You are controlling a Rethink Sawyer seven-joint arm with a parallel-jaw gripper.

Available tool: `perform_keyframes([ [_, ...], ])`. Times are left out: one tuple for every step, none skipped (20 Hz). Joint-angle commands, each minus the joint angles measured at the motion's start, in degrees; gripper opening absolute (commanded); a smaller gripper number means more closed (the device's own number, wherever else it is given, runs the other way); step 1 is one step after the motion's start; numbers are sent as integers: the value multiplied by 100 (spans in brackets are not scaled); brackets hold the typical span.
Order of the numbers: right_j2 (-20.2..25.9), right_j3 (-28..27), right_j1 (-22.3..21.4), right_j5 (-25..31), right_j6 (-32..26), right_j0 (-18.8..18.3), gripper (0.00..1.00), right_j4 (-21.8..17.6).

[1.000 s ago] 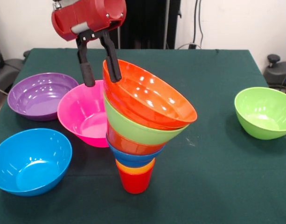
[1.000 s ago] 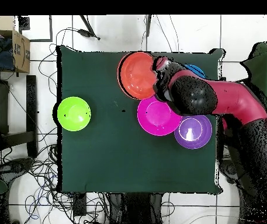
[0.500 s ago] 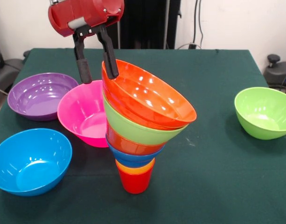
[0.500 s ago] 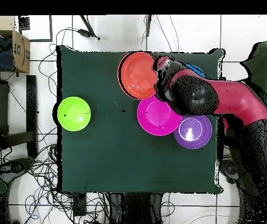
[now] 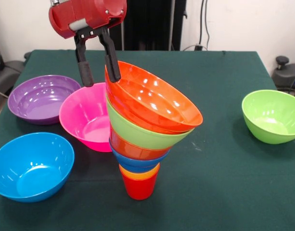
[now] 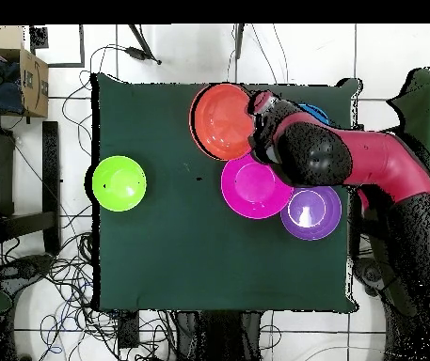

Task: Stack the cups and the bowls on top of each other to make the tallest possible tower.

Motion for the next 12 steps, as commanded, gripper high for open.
perform_keyframes([
  [-476,300,159,135,-240,284,100,-286],
  [-504,299,182,86,-237,298,100,-317],
  [-522,297,190,64,-235,308,100,-328],
  [-526,290,191,67,-251,308,100,-327],
  [-530,283,192,69,-266,307,100,-326],
  [-525,277,188,91,-284,302,100,-310],
  [-520,271,184,114,-303,296,100,-295],
  [-528,268,191,107,-304,299,100,-298],
  [-534,274,191,84,-295,301,100,-304],
  [-534,270,202,75,-298,303,100,-305],
  [-532,275,175,103,-293,307,100,-289],
  [-531,279,147,130,-288,310,100,-273],
])
